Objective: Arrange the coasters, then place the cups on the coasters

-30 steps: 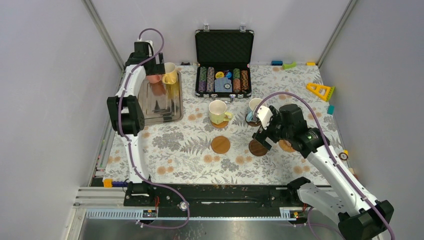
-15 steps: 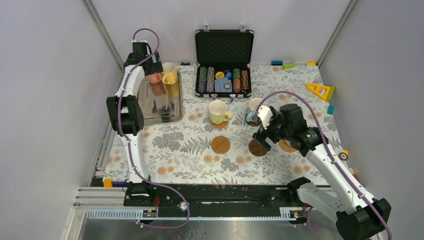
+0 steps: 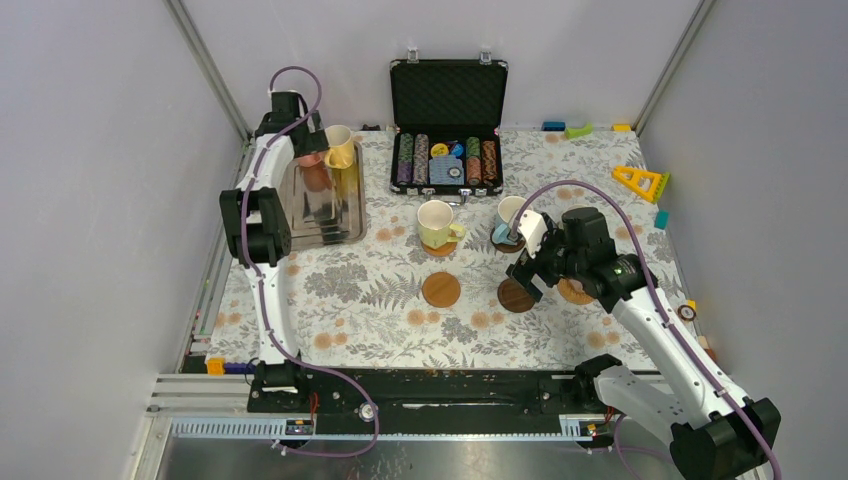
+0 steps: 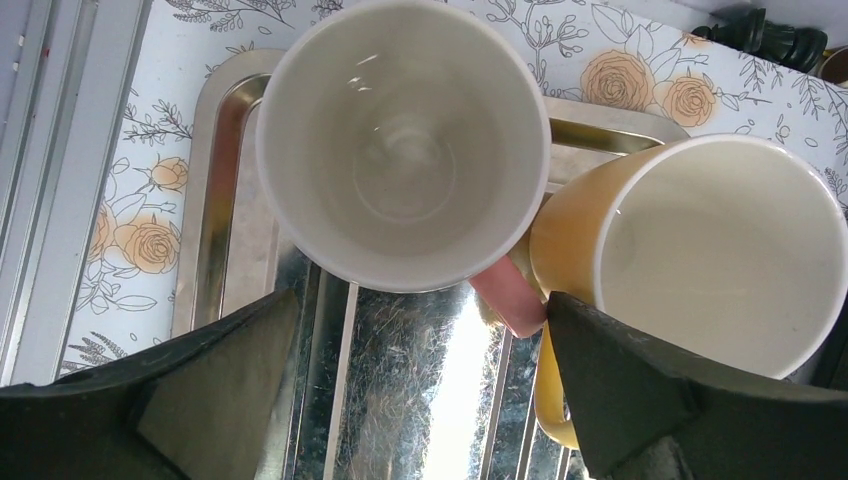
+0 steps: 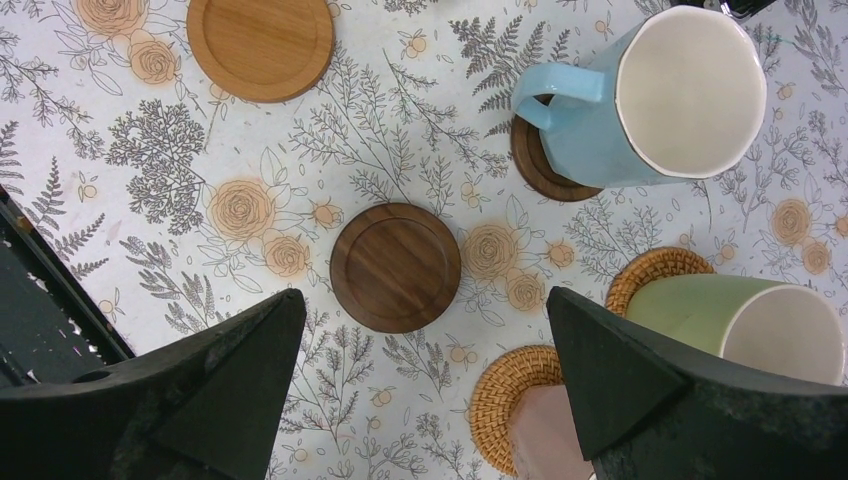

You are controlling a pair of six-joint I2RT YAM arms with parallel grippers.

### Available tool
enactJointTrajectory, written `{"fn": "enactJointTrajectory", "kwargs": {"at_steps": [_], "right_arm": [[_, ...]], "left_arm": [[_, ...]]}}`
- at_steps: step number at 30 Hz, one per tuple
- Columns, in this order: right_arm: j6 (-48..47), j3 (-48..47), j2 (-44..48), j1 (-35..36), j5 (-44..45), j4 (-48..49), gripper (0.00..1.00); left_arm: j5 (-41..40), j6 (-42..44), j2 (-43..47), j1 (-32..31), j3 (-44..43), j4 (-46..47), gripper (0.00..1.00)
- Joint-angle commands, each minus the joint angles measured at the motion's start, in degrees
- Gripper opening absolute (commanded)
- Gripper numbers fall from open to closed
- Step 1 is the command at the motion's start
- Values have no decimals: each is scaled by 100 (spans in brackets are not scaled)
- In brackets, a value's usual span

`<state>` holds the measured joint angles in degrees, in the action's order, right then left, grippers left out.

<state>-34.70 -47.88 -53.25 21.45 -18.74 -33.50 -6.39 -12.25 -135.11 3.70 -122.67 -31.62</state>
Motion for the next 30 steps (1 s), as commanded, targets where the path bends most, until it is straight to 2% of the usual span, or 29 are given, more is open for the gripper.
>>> {"fn": "enactJointTrajectory", "kwargs": {"at_steps": [1,6,10,15,18,23,30], "right_arm": [[91,22,1,-45,-192,143,100],[88,19,6,-53,-235,142,100],[98,30,22,-62,-267,143,100],[100,41,49,-78,-306,140,100],[96,41,47,-80,-330,148,100],[96,42,47,-80,-347,143,100],[104,47,77,-89,-355,151,100]], "left_arm": [[-254,-76,-49,25,-361,182,96],[-254,-101,-63,87,-328,150,85],[-180,-147,-11,198,-279,66,72],[-59,-150,190,350,40,54,68],[-23,-155,282,423,173,15,60],[104,-77,257,473,191,-1,59],[770,107,17,471,-8,102,57]]}}
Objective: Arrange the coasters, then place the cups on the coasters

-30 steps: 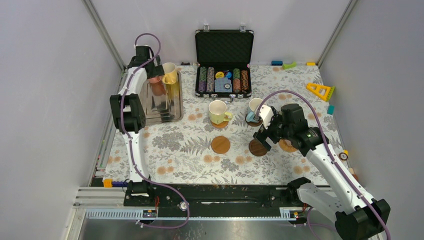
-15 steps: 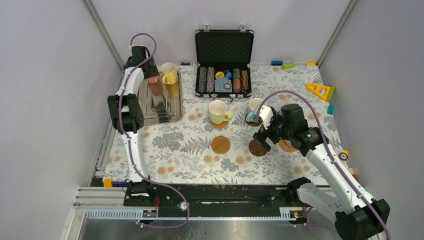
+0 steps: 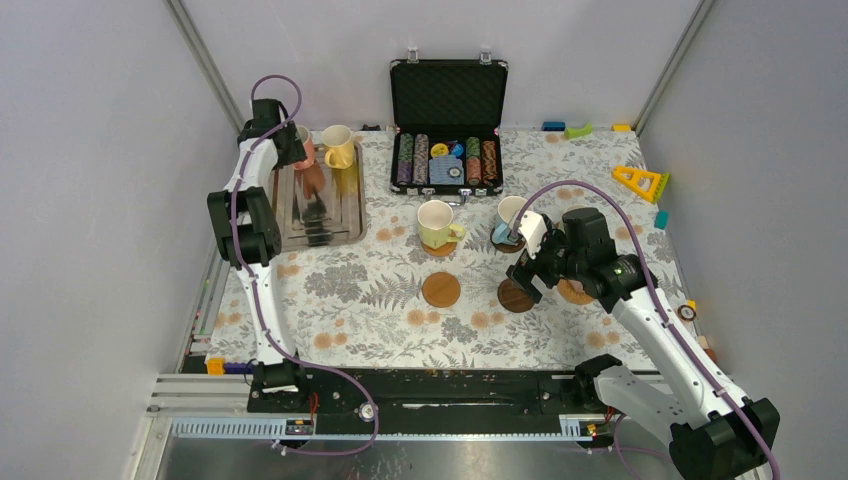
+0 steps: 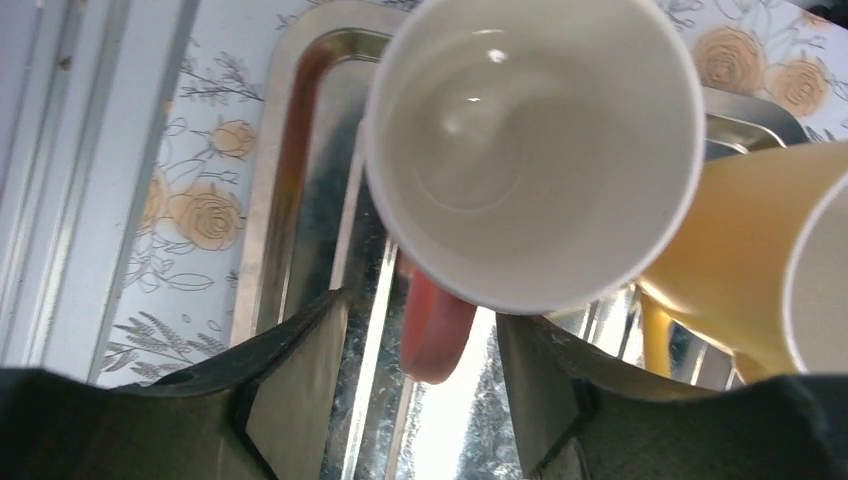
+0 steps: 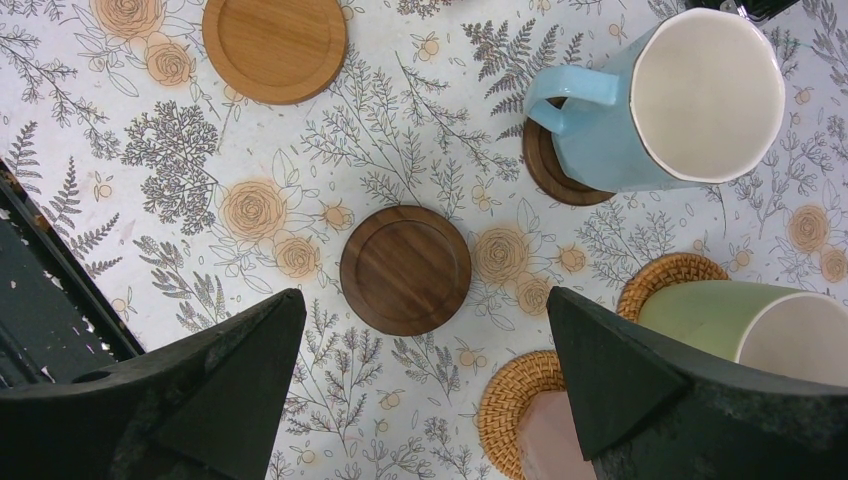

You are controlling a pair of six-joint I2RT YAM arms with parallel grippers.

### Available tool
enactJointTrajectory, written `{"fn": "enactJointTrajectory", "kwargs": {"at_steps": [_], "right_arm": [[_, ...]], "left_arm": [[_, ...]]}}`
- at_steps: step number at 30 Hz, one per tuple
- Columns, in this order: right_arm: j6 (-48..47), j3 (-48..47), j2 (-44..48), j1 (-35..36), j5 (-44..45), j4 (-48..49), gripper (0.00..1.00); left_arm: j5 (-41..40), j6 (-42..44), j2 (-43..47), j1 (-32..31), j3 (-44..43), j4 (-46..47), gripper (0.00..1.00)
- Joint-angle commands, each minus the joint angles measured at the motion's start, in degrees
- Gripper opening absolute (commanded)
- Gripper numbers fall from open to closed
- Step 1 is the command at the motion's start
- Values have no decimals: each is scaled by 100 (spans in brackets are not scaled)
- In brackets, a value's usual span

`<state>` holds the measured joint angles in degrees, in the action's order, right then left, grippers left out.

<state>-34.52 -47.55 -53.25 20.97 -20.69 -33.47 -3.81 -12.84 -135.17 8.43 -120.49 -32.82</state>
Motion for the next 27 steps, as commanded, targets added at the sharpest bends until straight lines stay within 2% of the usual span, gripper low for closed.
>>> {"fn": "enactJointTrajectory", "kwargs": {"at_steps": [1,11,12,15,20,27], "right_arm": [[86,17,76,-48,-163,143,100],[74,15,86,-58,-164,143,100],[77,17,79,-58,-169,136,100],[78,17,90,-58,-176,143,100],[98,-4,149,-54,-167,134,100],[87,-132,360,-58,-32,23,100]], "left_arm": [[601,200,-49,2,-304,195,55],[950,363,-227,1,-511,104,31],[943,362,-221,-3,-511,89,27],[879,363,-220,-1,-503,29,0],[786,396,173,1,-39,213,0],[1016,582,1801,2,1386,824,0]]}}
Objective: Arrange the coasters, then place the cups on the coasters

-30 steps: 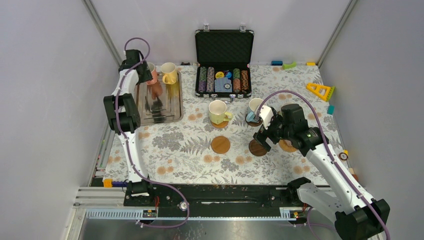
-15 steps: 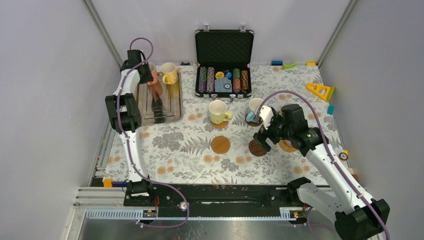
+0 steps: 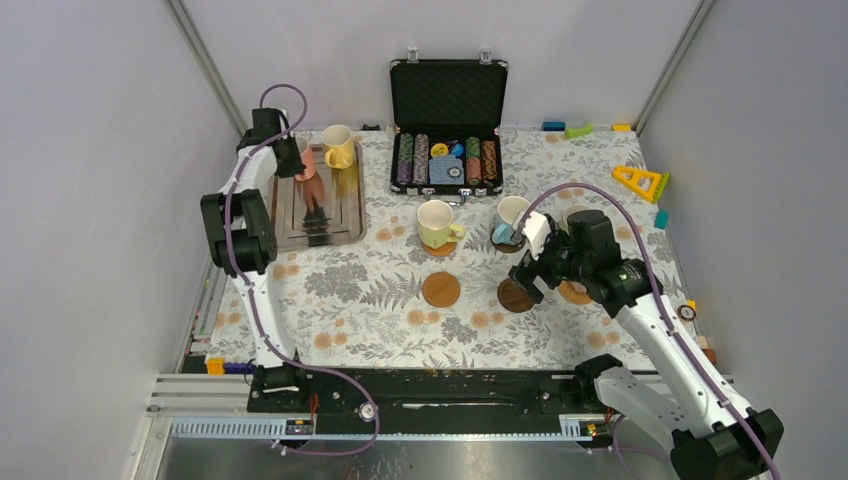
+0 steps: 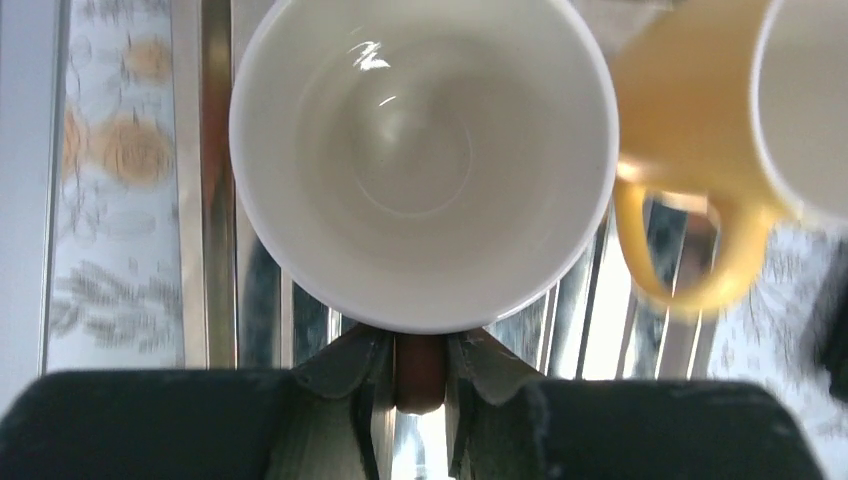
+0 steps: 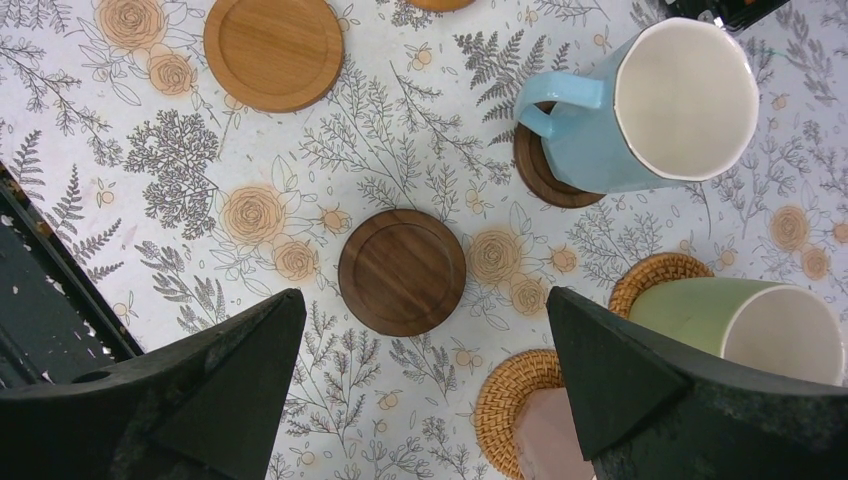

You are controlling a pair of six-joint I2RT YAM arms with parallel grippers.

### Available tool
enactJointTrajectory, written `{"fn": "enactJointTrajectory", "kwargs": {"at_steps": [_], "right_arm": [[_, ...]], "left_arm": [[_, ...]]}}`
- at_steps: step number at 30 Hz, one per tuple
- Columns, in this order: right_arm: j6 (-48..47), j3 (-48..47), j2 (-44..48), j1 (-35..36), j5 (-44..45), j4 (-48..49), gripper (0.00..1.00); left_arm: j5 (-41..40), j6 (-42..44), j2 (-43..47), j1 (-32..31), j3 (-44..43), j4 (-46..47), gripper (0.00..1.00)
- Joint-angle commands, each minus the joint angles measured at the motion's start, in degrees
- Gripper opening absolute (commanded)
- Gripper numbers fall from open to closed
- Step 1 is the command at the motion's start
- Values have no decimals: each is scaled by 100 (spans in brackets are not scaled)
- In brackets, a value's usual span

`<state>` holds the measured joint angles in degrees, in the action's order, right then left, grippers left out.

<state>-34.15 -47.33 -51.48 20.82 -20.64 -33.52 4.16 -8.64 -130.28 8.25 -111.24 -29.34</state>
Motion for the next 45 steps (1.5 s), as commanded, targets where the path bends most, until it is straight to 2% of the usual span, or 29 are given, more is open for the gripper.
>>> {"fn": "enactJointTrajectory", "kwargs": {"at_steps": [1,9,14,16,19,25,28,31,38,41,45], "right_arm": [[48,-181,193,-43,-25,-9,100],[64,-224,367,-43,216,-181,100],[2,35,863,-53,559,-180,100],[137,220,1066,-71,994,74,100],[399,570,1381,-249,1952,874,100],[830,1032,1876,-1014,3642,2504,100],[748,1240,1892,-1289,4767,3358,100],[685,1386,1874,-1523,5391,3948,100],[649,1563,2028,-1704,5612,4336,100],[631,1626,1963,-1713,5528,4336,100],[597,1666,1919,-1730,5483,4336,100]], "left_arm": [[274,238,1545,23,634,508,0],[808,813,3382,18,2131,606,0],[1638,1199,4272,-78,2760,359,0],[1975,1455,4583,-267,2924,184,0],[2145,1987,5097,-857,3227,-67,0],[2269,2676,6024,-2709,3646,-339,0],[2514,2594,5898,-3354,3263,-772,0],[2374,2625,5793,-4064,3155,-851,0],[2073,2943,5115,-5654,3223,-856,0],[1989,2860,4683,-6003,3134,-649,0],[2007,2442,4058,-6116,2902,-230,0]]}}
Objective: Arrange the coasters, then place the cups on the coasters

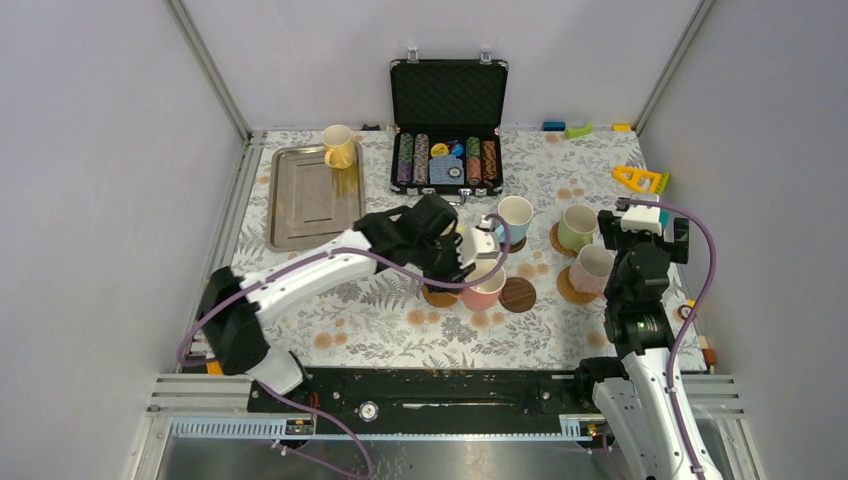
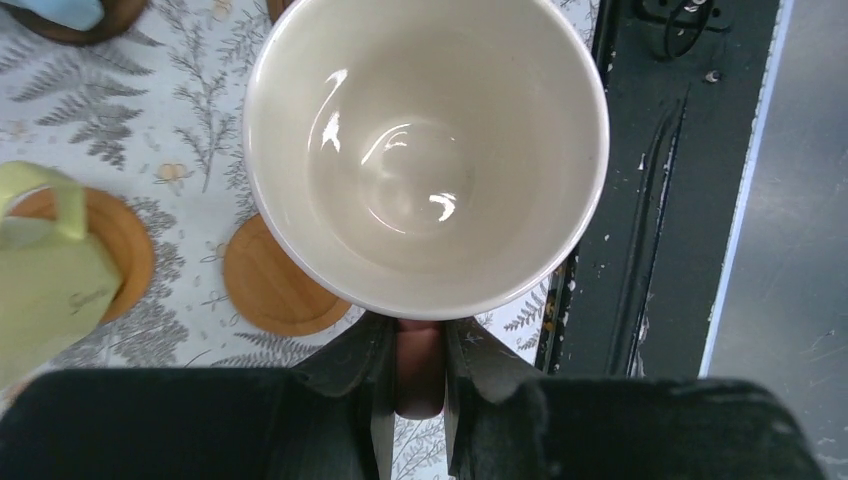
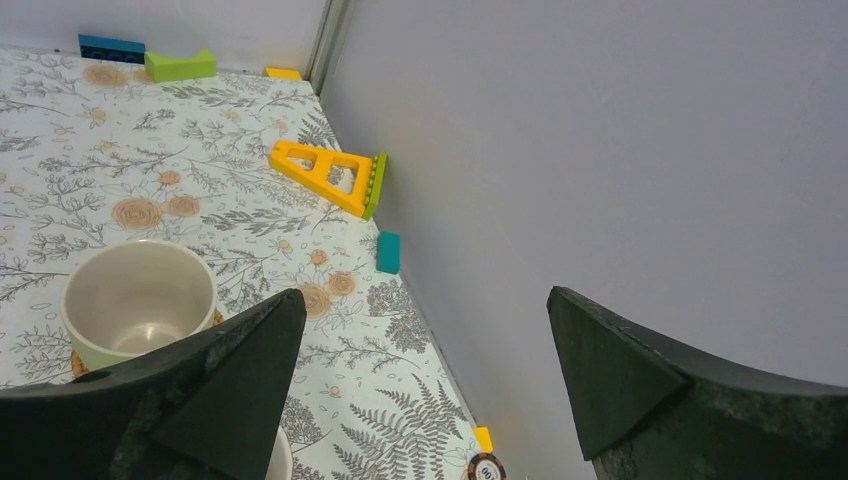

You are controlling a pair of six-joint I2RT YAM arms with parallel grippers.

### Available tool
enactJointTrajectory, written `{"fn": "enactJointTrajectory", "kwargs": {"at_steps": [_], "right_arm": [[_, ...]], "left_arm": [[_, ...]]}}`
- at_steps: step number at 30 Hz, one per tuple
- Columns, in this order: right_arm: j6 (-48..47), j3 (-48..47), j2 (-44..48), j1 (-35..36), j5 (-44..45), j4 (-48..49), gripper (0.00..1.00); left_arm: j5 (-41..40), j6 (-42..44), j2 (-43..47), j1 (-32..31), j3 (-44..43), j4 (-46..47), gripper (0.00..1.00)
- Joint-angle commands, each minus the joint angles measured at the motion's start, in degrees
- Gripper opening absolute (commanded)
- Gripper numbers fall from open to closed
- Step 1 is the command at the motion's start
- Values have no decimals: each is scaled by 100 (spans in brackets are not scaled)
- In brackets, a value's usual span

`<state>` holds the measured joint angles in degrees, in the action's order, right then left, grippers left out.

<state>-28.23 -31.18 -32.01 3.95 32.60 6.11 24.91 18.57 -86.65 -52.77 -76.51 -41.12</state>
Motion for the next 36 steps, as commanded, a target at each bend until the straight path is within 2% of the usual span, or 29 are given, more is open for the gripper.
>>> {"fn": "enactJointTrajectory", "kwargs": {"at_steps": [1,6,12,26,36], "right_arm": [[-4,63,-21,-43,119,373,100],[-45,117,-48,-57,46,373,100],[-55,158,-71,-91,-85,341,100],[-42,184,-174,-104,-328,215,99],[-14,187,-192,-130,-446,154,99]], "left_arm": [[-53,-374,-467,-14,-666,1004,0],[97,-670,-1164,-70,-1089,1146,0],[-105,-890,-1687,-234,-1321,1384,0],[-645,-1074,-2126,-468,-1104,2334,0],[-838,-1094,-2356,-497,-842,2668,0]]}}
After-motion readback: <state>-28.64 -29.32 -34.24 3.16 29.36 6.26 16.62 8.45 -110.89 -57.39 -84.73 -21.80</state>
